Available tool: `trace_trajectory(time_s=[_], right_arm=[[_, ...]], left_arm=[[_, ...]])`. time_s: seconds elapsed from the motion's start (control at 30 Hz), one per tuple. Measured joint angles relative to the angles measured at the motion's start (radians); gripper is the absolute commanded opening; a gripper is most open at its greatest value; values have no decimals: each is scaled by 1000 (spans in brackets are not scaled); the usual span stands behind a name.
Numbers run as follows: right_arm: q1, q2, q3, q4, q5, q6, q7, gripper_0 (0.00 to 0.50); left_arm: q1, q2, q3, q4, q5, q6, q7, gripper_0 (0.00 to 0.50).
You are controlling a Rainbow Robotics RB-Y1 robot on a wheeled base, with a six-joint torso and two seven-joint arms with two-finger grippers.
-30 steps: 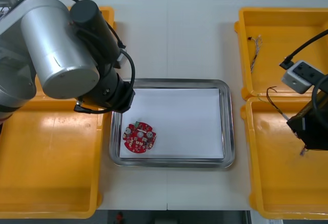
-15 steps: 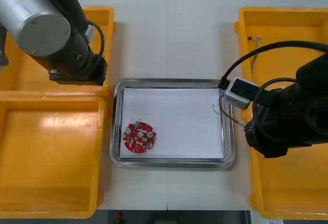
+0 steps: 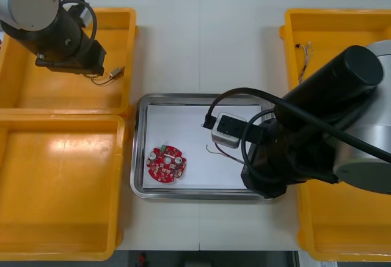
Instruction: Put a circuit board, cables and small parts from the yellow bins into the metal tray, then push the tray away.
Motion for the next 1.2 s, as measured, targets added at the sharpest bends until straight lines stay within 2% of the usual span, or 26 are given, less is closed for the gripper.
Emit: trace_trajectory(time_s=[0.2,0.4,0.53,0.67,0.9,1.2], right_arm=[[-5,40,5,83,34,0,254,0],[-6,40,73,93,190,0,282,0],[-6,40,141,97,262,0,357,0],[-6,40,185,127,302,-18,357,0],[-6,40,209,205,338,-122,357,0],[-6,41,265,301,376,-217,358,0]], left_arm=[[-1,0,0,116,-32,-168,-1,500],[-1,0,0,207,-57,-310,-3,500],[-1,0,0,233,-94,-351,-4,500],[-1,0,0,248,-113,-380,-7,500],[-1,-3,0,319,-114,-460,-65,500],[-1,-25,0,402,-127,-488,-124,500]])
